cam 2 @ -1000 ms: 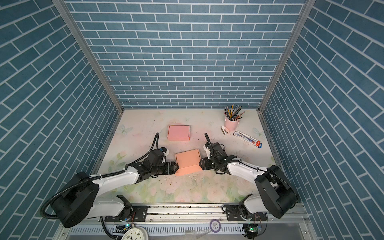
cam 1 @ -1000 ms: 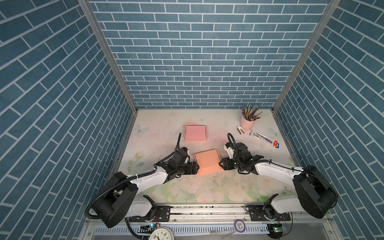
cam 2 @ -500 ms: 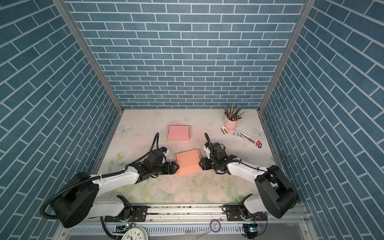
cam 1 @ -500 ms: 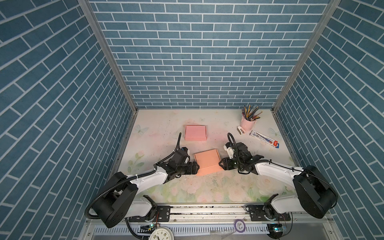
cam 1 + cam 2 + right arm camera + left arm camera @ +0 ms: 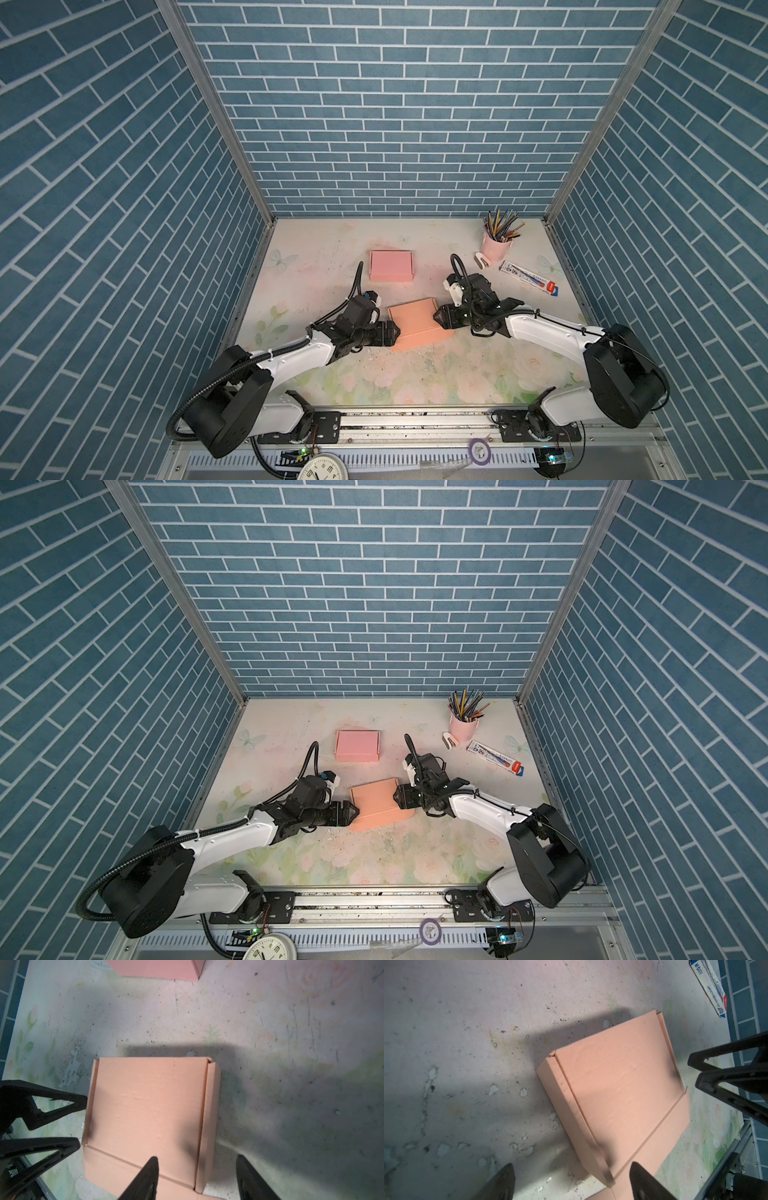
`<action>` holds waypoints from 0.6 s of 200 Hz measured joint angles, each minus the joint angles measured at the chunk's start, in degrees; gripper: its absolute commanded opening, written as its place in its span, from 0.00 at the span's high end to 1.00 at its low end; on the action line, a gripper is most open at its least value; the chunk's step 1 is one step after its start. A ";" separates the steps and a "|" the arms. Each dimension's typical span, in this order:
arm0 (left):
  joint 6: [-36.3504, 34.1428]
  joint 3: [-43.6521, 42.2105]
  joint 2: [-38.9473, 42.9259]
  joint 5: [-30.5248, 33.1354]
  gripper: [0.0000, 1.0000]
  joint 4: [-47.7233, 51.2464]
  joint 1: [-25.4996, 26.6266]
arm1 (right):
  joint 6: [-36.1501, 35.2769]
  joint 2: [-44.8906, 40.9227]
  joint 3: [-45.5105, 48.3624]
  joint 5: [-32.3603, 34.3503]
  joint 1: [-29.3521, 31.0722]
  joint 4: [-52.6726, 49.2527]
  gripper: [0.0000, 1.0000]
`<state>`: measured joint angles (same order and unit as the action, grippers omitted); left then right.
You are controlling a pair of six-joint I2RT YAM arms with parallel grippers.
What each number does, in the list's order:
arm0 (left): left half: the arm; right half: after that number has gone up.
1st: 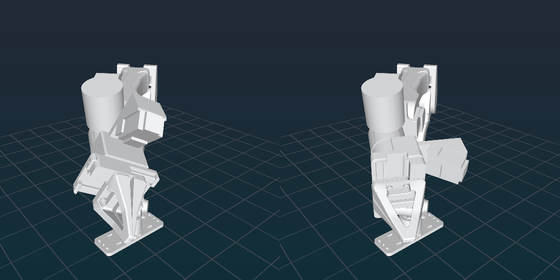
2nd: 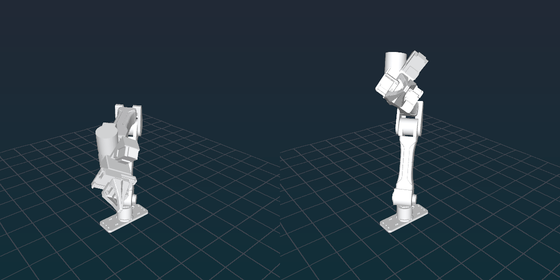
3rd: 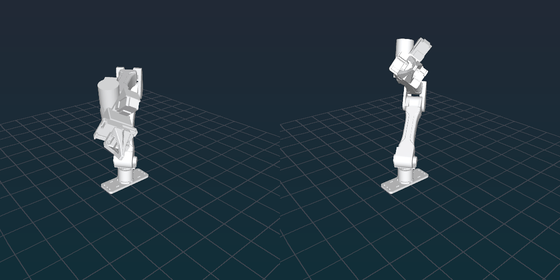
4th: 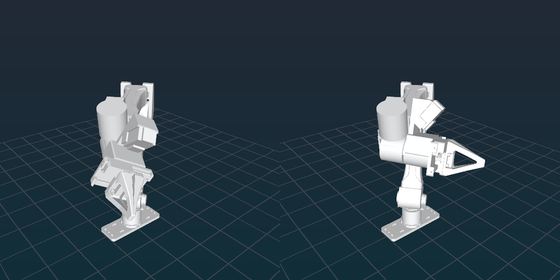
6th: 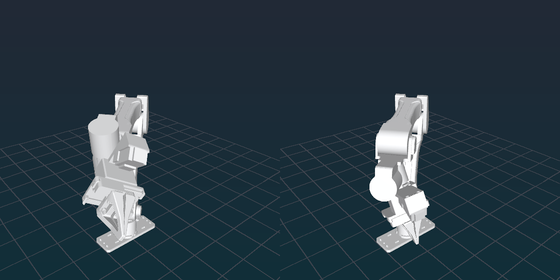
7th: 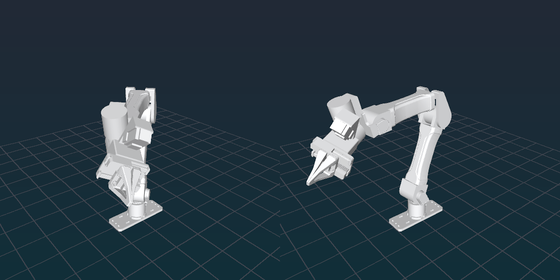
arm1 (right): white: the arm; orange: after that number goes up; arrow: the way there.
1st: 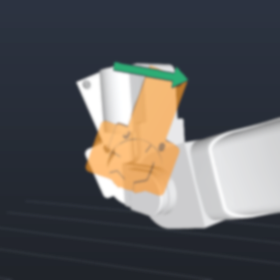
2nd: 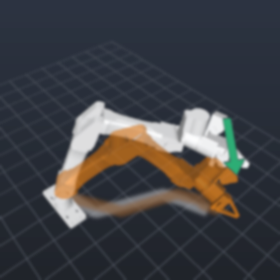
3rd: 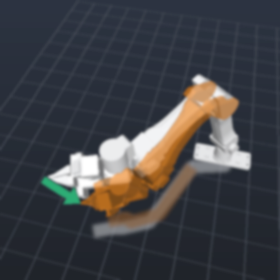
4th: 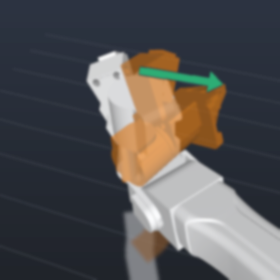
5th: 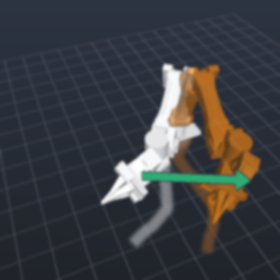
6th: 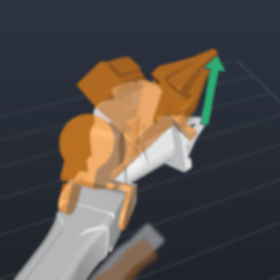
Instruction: Fold the paper box
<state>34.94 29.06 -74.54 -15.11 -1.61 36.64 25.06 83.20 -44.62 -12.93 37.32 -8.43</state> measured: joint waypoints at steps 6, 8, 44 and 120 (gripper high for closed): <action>-0.07 0.00 0.20 -0.17 0.13 0.00 -0.11 | -0.04 0.39 -0.59 0.00 0.00 -0.11 0.39; -0.07 0.02 0.24 -0.26 0.13 0.00 -0.17 | -0.04 0.50 -0.74 0.02 0.00 -0.17 0.39; -0.17 0.46 0.31 -3.10 0.13 -0.52 -2.64 | -1.01 3.17 -3.26 0.13 0.00 -0.26 0.40; -0.24 2.97 -3.98 -6.71 0.14 -3.19 -4.44 | -1.09 5.84 -3.45 -0.09 0.00 -0.28 0.40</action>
<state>34.70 32.03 -78.52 -21.82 -4.80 32.21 23.97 89.03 -48.07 -13.02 37.32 -8.71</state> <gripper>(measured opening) 0.862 0.603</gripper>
